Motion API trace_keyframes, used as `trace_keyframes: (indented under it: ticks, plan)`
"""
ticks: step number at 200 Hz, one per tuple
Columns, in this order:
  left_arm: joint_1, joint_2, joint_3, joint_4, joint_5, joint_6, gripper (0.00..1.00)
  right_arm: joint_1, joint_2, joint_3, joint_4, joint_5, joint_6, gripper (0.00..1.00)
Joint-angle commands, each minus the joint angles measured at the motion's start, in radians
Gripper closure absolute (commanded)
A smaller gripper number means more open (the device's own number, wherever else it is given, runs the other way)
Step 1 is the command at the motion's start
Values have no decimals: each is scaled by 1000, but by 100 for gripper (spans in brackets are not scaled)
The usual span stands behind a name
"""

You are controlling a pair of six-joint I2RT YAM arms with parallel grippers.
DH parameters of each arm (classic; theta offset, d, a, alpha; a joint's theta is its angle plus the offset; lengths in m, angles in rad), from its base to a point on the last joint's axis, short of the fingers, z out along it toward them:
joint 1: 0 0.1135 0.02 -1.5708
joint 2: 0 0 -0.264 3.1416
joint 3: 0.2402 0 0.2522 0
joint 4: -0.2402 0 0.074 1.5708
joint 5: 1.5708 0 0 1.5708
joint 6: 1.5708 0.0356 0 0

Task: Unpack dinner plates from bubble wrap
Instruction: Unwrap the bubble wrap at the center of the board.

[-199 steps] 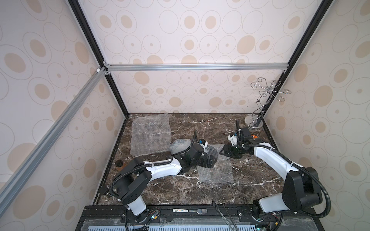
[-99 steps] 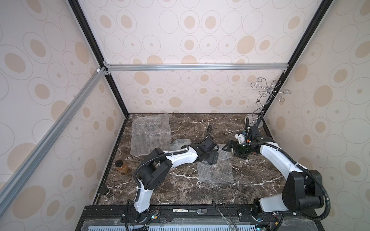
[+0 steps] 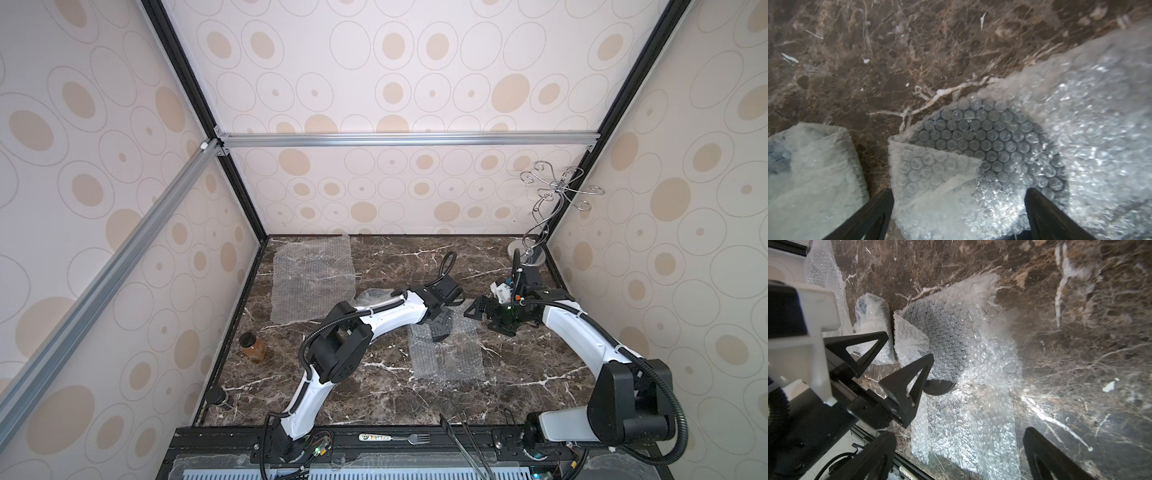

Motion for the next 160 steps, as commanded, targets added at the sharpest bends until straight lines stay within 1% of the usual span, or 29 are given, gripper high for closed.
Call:
trace_keyframes:
  ticks: [1, 15, 44, 83, 91, 109, 160]
  plan:
    - [5, 15, 32, -84, -71, 15, 3, -5, 5, -17, 8, -24, -11, 1]
    - [7, 10, 24, -79, -72, 10, 6, -6, 11, -21, 15, -29, -9, 1]
    - [10, 2, 21, -68, -71, 7, 15, -6, 17, -28, 23, -36, -9, 1]
    - [15, 9, 24, -63, -67, 12, 28, -6, 19, -43, 33, -40, -6, 0]
    - [16, 6, 23, -60, -66, 12, 34, -6, 19, -45, 35, -39, -6, 0]
    - [19, 4, 20, -55, -67, 11, 42, -6, 17, -49, 35, -39, -5, 0]
    - [27, -14, 7, -41, -71, 11, 65, -5, 23, -33, 28, -41, -4, 0]
